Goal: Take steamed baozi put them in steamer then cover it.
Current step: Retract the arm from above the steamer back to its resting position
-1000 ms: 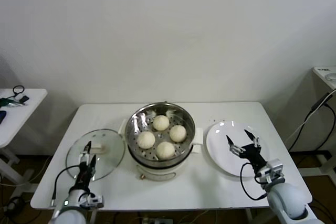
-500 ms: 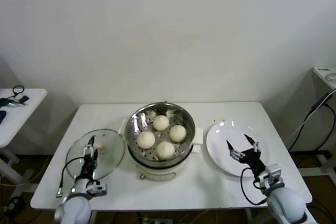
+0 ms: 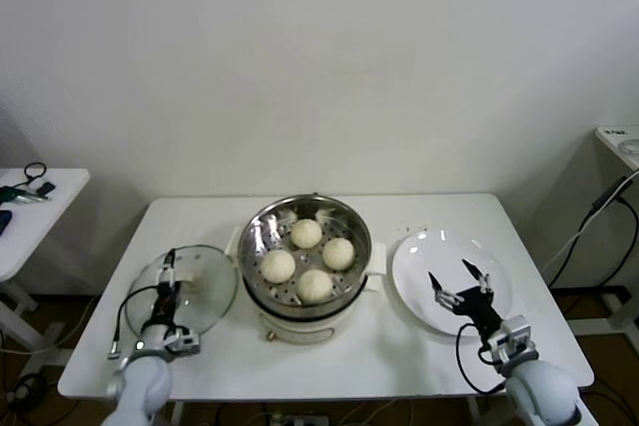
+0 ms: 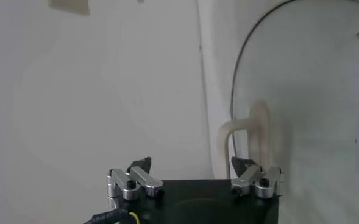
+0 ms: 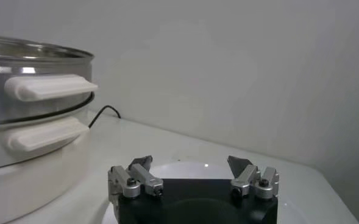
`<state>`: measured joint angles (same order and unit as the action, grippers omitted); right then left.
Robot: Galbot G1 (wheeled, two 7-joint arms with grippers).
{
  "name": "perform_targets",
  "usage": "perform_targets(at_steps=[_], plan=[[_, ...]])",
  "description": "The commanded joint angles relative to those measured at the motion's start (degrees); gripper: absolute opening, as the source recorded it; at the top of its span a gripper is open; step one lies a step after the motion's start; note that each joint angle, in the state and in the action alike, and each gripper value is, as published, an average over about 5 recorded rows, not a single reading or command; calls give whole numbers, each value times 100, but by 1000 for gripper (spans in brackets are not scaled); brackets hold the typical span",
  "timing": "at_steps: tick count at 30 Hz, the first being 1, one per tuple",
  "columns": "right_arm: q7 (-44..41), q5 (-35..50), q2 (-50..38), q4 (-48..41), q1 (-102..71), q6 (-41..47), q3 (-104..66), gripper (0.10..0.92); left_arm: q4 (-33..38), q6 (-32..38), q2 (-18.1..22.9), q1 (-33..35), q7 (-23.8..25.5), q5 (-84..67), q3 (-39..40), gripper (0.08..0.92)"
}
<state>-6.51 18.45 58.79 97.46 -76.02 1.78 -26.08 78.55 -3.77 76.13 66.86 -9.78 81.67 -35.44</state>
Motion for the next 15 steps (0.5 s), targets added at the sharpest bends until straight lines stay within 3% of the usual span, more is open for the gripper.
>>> perform_targets(at_steps=[1,9,15], plan=[[2,-80,12,-18,3,-4,12,823,-293,-37,-15,-230,-58,-76,65,823],[-9,-167,70,-23,-55,-39,-38,823,-370,10,-94,-299,-92,-168,102,817],[-42,-281,126,-60,-67,-84,-41,823,-387,80,-126,-253,-74,-219,101,680]])
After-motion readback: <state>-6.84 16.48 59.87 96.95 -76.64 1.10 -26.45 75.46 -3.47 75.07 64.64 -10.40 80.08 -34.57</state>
